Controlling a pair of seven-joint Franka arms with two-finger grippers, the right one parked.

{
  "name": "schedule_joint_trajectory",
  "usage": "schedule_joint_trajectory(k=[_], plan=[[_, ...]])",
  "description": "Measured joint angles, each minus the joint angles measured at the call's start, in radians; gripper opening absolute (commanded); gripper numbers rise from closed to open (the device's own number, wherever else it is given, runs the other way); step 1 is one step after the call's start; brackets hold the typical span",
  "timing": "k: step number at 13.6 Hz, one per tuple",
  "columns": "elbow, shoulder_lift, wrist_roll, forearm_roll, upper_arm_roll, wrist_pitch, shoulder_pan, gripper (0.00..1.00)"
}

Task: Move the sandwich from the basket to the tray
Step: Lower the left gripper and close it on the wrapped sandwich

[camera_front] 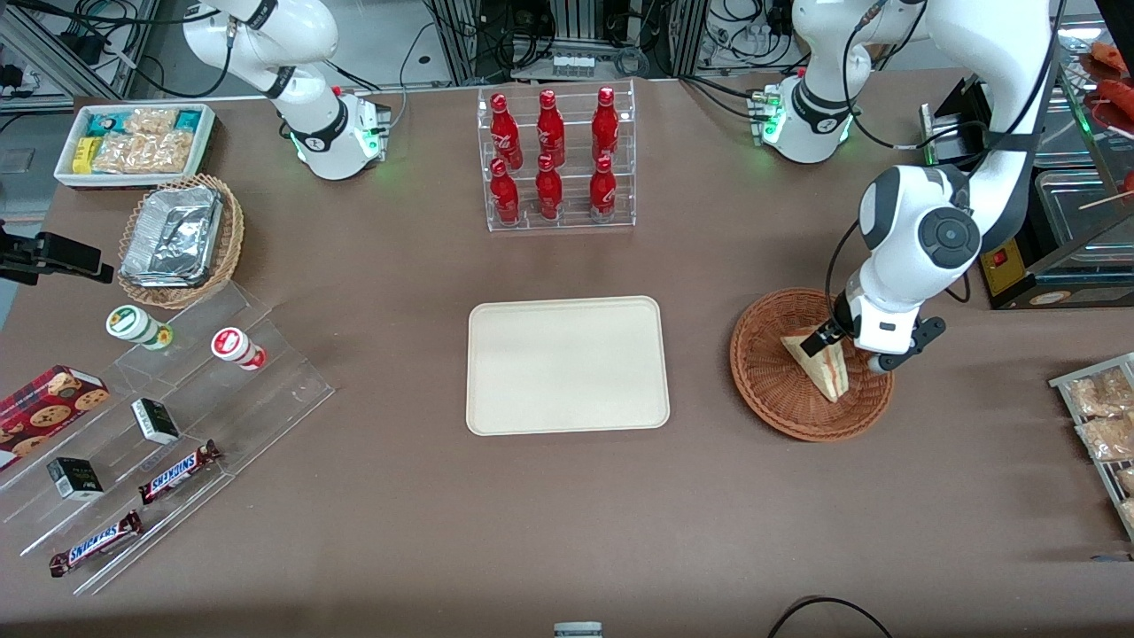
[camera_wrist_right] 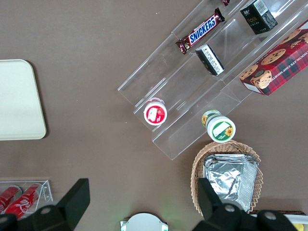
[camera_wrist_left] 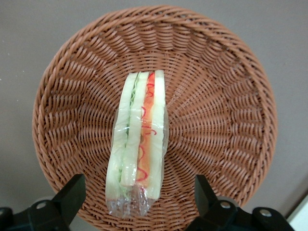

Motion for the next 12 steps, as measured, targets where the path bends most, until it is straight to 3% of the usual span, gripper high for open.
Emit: schedule_joint_trajectory(k=[4,5,6,7,8,12], plan=[[0.000,0.042,-0.002,0.000,0.001,0.021,0.000,1.00],[-0.001,0.054,-0.002,0.000,0.002,0.029,0.001,0.90],[-0.001,0.066,-0.003,0.000,0.004,0.037,0.001,0.47],[-0.001,0.077,-0.004,0.000,0.005,0.043,0.001,0.12],[-0.001,0.083,-0.004,0.000,0.006,0.045,0.002,0.00],[0.006,0.083,-0.004,0.000,0.007,0.025,0.003,0.00]])
